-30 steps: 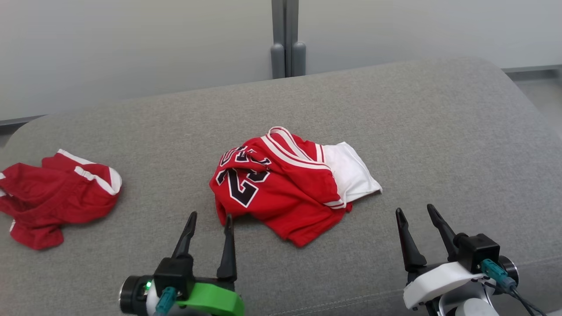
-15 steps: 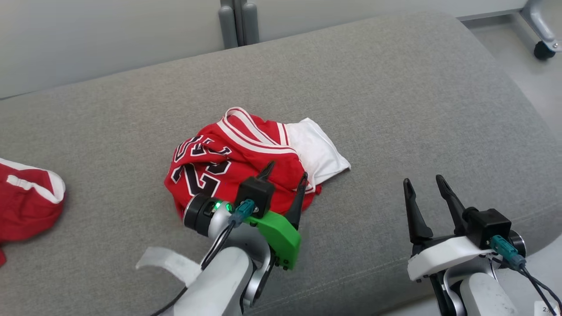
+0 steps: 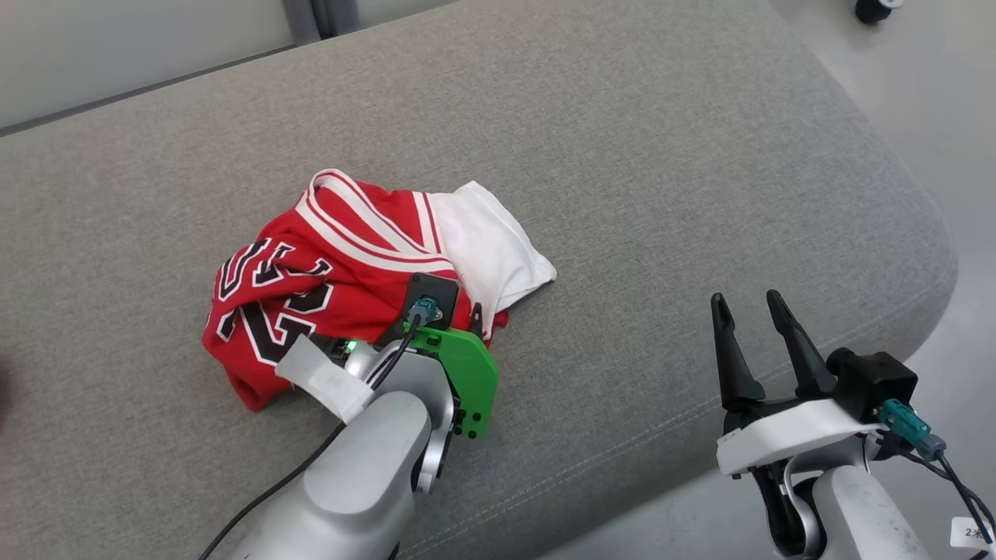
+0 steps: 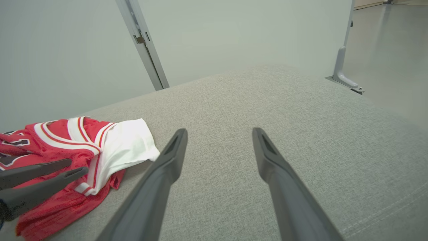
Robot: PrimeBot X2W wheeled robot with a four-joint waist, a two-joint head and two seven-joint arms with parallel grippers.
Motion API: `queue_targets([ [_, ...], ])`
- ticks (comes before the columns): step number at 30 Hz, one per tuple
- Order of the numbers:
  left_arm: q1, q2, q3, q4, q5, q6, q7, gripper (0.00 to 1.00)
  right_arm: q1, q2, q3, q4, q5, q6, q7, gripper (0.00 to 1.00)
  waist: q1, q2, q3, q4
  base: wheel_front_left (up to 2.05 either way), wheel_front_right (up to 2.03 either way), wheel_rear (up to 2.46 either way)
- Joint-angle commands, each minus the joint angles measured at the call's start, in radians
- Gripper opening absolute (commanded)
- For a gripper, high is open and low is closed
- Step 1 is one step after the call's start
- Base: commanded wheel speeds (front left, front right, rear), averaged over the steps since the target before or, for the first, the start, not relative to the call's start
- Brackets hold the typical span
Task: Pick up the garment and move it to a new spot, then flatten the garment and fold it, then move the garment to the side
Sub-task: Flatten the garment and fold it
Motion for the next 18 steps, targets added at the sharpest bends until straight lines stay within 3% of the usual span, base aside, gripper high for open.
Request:
queue_targets([
  [1,-0.028,0.007,-0.013,0.041,-0.003,0.015,0.0,1.0,-0.015,-0.001,0.001,-0.005,0.018,-0.001,-0.004,1.0,-0.0001,0.0,0.021,-0.025,0.0,0.0,0.0],
  [5,-0.048,0.006,-0.042,0.114,-0.007,0.015,-0.002,1.0,-0.023,0.0,0.01,-0.007,0.025,0.0,-0.004,1.0,-0.0001,0.0,0.021,-0.032,0.0,0.0,0.0],
  [7,-0.061,0.007,-0.049,0.14,-0.019,0.009,-0.02,0.0,-0.021,0.0,0.013,-0.009,0.025,0.0,-0.004,1.0,-0.0001,0.0,0.018,-0.032,0.0,0.0,0.0],
  [14,-0.105,0.006,-0.041,0.186,-0.061,0.016,-0.114,0.0,-0.001,0.0,0.028,-0.001,0.023,-0.001,-0.004,1.0,-0.0001,0.0,-0.016,-0.018,0.0,0.0,0.0],
  [18,-0.129,0.006,0.003,0.123,-0.145,-0.024,-0.207,0.0,0.007,0.0,0.035,0.005,0.017,0.0,-0.004,1.0,-0.0001,0.0,-0.042,-0.015,0.0,0.0,0.0],
])
